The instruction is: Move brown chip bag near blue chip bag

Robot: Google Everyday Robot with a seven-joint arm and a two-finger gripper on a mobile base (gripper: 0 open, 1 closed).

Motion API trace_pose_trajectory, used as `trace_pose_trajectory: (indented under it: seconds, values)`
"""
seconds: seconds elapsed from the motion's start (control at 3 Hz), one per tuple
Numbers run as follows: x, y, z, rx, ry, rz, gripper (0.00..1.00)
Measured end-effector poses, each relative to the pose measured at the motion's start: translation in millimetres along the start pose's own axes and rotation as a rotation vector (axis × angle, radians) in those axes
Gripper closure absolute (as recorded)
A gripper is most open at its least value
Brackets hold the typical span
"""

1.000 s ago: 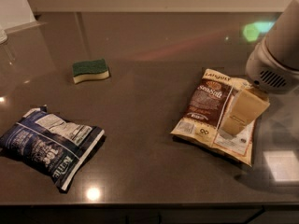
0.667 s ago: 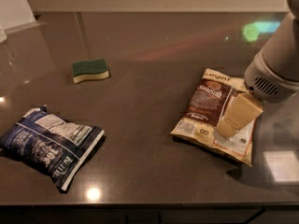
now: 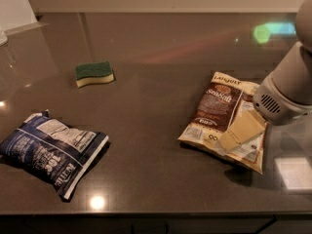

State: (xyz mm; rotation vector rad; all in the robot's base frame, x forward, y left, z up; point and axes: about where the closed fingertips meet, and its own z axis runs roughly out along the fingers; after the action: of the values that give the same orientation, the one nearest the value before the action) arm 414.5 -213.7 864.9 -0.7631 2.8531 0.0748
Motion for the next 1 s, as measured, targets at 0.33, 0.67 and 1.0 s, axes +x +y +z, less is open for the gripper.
trace_pose_trajectory:
  seconds: [0.33,0.67,1.0]
  values:
    - [4.3,10.2,19.1,-0.05,0.03,0.051,0.0]
    - [5.4,17.6,32.2,-0.074,0.054,0.071,0.0]
    - [10.0,17.2,39.4,-0.062,0.076,0.098,0.0]
